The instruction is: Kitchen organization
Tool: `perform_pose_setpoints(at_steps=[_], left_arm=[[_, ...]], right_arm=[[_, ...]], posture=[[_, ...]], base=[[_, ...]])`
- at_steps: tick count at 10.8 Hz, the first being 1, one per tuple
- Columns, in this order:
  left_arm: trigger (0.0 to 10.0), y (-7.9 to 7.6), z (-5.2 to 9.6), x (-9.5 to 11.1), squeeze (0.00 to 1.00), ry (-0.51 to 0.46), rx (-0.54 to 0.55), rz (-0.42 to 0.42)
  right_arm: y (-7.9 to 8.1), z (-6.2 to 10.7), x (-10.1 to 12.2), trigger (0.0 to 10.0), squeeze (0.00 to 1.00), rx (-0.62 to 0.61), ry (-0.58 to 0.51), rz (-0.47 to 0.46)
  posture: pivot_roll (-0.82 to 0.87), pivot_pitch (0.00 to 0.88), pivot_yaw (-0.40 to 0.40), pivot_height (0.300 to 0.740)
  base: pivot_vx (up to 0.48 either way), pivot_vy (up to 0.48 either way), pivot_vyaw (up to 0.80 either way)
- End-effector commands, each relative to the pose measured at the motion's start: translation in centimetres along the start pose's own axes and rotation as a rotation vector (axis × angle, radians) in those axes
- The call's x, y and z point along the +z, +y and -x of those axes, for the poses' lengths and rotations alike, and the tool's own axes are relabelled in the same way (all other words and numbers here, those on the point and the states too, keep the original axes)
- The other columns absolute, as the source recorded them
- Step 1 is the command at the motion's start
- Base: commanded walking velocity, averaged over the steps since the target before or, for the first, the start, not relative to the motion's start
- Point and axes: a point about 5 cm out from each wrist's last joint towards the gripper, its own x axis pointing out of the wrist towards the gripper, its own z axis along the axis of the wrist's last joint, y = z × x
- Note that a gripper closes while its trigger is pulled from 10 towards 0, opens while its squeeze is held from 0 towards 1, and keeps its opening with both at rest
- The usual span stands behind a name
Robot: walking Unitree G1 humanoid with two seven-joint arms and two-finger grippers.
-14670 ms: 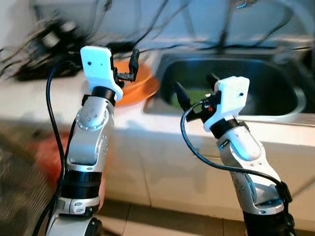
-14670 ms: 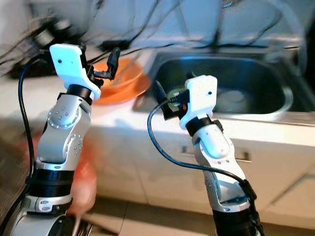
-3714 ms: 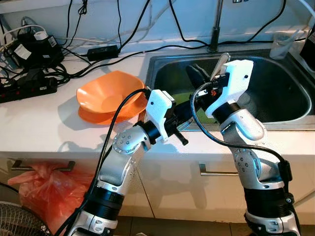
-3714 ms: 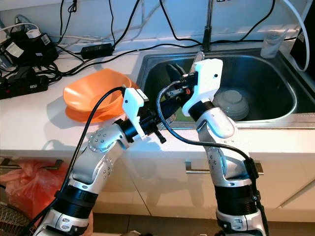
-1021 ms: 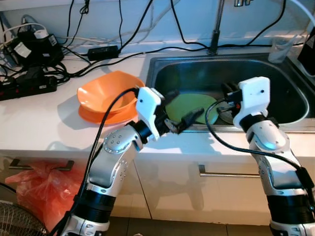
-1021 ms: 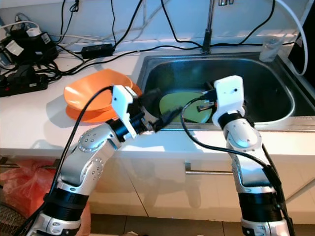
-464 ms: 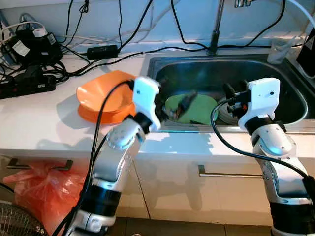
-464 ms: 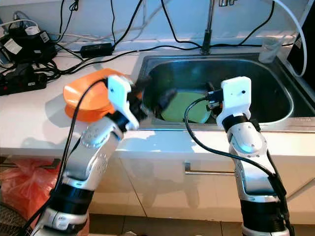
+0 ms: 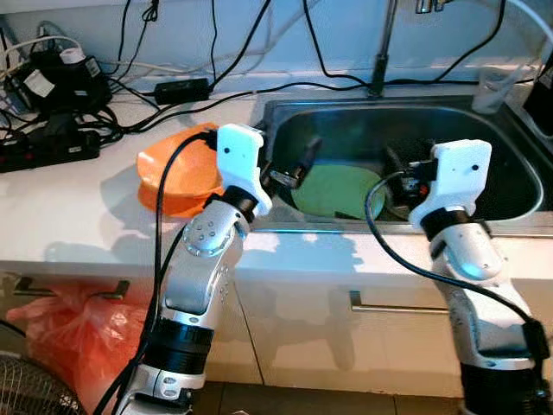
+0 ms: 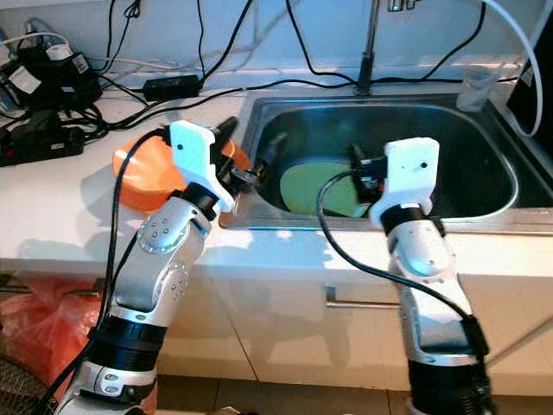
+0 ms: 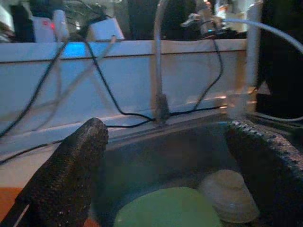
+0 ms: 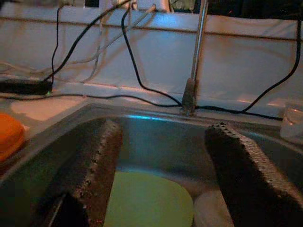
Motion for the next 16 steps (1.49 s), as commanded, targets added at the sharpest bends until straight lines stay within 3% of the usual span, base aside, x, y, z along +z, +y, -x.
perform_pose_setpoints(at_steps=[1, 2, 5, 9, 12, 15, 16], left_arm=[[10.0, 0.8, 0.1, -0.1, 0.00, 0.001, 0.049, -0.046], [10.0, 1.0, 0.2, -0.1, 0.00, 0.003, 0.084, -0.078], [10.0, 0.7, 0.3, -0.8, 0.00, 0.034, 0.093, -0.041], [10.0, 1.1, -0.1, -1.0, 0.00, 0.039, 0.125, -0.050], [10.0, 3.4, 0.3, -1.3, 0.00, 0.057, 0.273, -0.137], [10.0, 5.2, -0.5, -0.5, 0.00, 0.031, 0.312, -0.172], [10.0, 5.2, -0.7, -0.3, 0.00, 0.020, 0.319, -0.176]], right_arm=[[0.6, 0.3, 0.6, 10.0, 1.00, 0.004, -0.027, -0.021], [1.2, 0.5, 0.5, 10.0, 1.00, 0.014, -0.023, -0.037], [2.6, 0.6, 0.7, 10.0, 1.00, 0.050, -0.030, -0.061], [2.6, 0.6, 0.9, 10.0, 1.00, 0.049, -0.035, -0.054], [3.2, 0.4, 1.5, 10.0, 1.00, 0.073, -0.068, -0.057], [3.5, -0.8, 2.8, 10.0, 1.00, 0.076, -0.150, -0.058], [3.5, -1.2, 3.0, 10.0, 1.00, 0.075, -0.165, -0.060]], posture=[[-0.13, 0.000, 0.090, 0.740], [-0.13, 0.000, 0.090, 0.740], [-0.12, 0.000, 0.087, 0.740], [-0.13, 0.000, 0.082, 0.740], [-0.12, 0.000, 0.081, 0.740], [-0.10, 0.000, 0.090, 0.740], [-0.09, 0.000, 0.094, 0.740]], base=[[0.000, 0.000, 0.00], [0.000, 0.000, 0.00], [0.000, 0.000, 0.00], [0.000, 0.000, 0.00], [0.000, 0.000, 0.00], [0.000, 0.000, 0.00], [0.000, 0.000, 0.00]])
